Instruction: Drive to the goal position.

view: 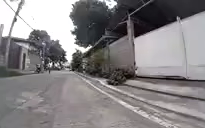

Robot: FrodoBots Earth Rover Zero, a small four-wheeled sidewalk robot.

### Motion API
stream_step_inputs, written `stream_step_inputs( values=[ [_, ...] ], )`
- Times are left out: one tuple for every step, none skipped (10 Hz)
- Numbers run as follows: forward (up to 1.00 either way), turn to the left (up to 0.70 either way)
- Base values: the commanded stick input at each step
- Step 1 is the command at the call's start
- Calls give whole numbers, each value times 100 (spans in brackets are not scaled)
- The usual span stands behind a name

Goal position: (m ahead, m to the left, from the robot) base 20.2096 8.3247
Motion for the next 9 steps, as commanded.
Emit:
stream_step_inputs(
  values=[
    [100,0],
    [100,0],
    [100,0],
    [100,0],
    [100,0],
    [100,0],
    [100,0],
    [100,0],
    [100,0]
  ],
)
